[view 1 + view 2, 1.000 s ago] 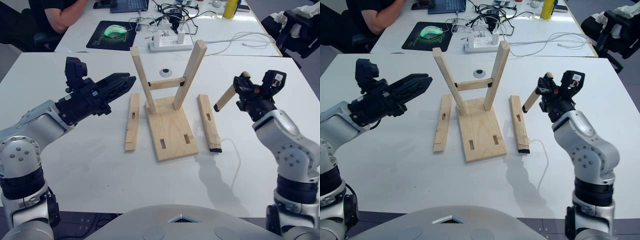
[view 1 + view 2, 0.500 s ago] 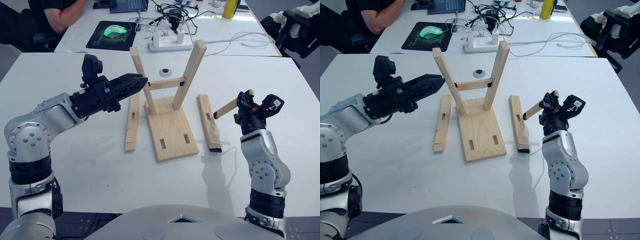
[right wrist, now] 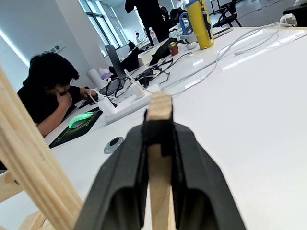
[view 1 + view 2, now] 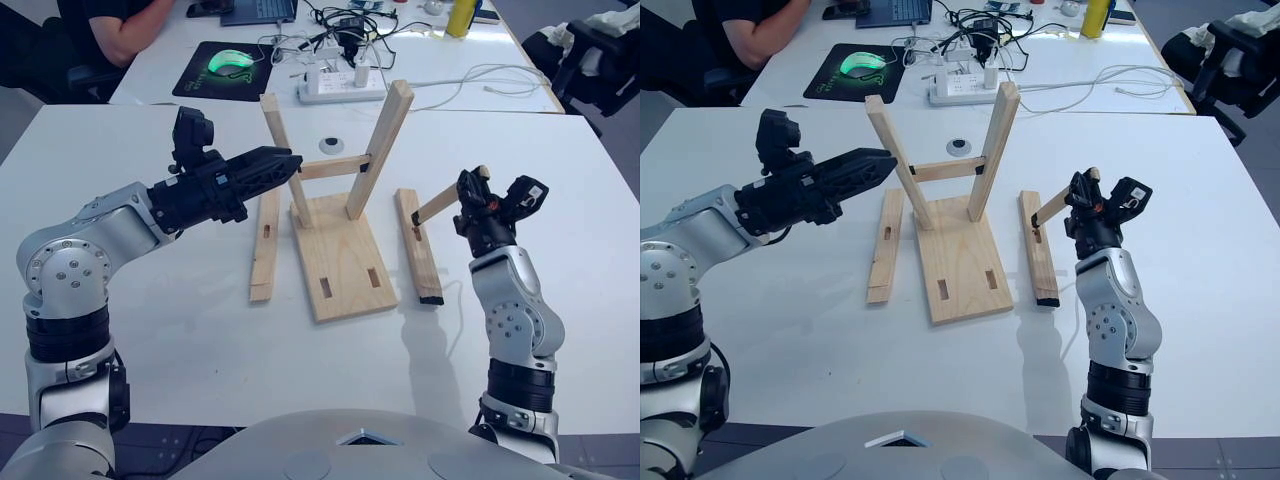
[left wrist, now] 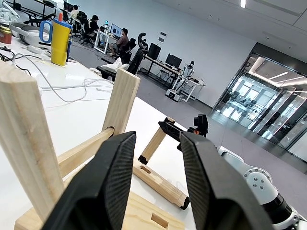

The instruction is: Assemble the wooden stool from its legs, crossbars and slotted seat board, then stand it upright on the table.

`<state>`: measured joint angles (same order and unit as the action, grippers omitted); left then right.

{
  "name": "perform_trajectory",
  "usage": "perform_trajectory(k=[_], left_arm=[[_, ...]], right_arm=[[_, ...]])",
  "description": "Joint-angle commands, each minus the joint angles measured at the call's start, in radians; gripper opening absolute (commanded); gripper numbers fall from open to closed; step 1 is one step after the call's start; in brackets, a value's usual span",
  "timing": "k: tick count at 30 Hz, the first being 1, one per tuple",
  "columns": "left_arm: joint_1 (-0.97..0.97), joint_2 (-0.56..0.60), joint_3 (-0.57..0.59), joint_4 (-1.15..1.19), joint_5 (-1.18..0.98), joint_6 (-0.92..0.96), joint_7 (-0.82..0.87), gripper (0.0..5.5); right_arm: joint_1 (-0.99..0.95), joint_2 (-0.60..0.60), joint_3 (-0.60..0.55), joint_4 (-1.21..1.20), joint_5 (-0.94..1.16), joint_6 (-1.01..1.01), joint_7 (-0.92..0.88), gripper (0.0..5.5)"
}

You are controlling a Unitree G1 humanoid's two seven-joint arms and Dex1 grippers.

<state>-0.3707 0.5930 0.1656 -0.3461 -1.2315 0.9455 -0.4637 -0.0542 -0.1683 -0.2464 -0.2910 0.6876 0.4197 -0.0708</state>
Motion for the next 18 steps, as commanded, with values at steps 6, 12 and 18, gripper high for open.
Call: perform_trajectory(k=[6, 12, 18], left_arm=[[-0.004, 0.000, 0.006, -0.010, 0.013, 0.006, 0.007, 1.70], [-0.008, 0.002, 0.008, -0.015, 0.007, 0.011, 0.011, 1.70], [-0.009, 0.003, 0.006, -0.016, 0.006, 0.016, 0.010, 1.70]], right_arm=[[0.025, 0.007, -0.008, -0.010, -0.021, 0.026, 0.029, 0.44], [0.055, 0.015, -0.005, -0.023, -0.034, 0.031, 0.035, 0.44], [0.056, 0.015, -0.003, -0.020, -0.059, 0.022, 0.053, 0.44]])
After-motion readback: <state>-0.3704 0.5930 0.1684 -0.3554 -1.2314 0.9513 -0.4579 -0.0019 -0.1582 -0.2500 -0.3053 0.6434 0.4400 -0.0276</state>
